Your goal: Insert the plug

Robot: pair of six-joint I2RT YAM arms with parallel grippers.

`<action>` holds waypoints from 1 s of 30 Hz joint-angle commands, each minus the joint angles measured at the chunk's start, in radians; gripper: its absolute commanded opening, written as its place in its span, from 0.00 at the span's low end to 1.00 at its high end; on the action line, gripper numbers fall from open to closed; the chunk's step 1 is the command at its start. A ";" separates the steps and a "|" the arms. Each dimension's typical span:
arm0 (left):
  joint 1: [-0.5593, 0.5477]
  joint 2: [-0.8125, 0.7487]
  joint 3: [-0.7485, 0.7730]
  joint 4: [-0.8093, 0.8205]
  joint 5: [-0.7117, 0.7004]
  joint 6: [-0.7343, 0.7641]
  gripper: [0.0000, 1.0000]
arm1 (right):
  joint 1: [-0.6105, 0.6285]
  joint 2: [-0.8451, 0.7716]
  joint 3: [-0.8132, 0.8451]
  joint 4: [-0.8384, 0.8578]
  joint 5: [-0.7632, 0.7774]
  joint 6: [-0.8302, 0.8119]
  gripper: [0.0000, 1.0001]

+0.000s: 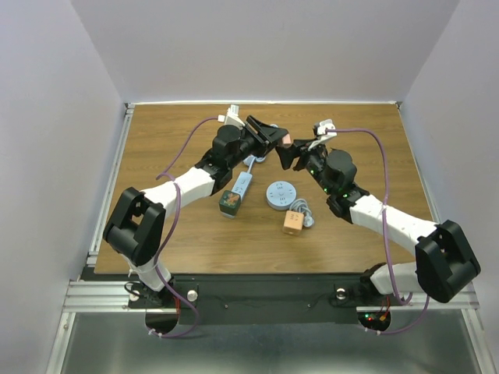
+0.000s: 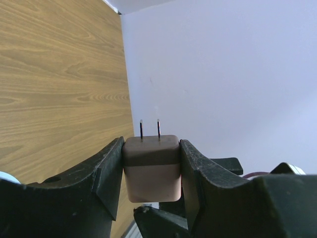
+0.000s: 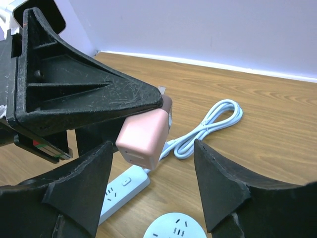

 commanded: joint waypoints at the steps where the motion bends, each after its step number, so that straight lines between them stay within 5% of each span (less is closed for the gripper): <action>1: -0.002 -0.051 0.002 0.064 0.007 -0.010 0.00 | 0.009 -0.011 0.033 0.088 0.028 -0.026 0.69; 11: -0.007 -0.061 -0.018 0.072 0.019 -0.020 0.00 | 0.010 0.038 0.056 0.129 0.039 -0.059 0.45; 15: -0.010 -0.060 -0.027 0.104 0.044 -0.046 0.00 | 0.010 0.069 0.069 0.163 0.031 -0.070 0.19; 22: -0.010 -0.044 -0.045 0.149 0.102 -0.045 0.02 | 0.012 0.074 0.066 0.194 0.060 -0.096 0.00; 30: 0.025 -0.014 -0.061 0.196 0.165 -0.022 0.69 | 0.010 0.009 0.058 0.080 0.108 -0.118 0.00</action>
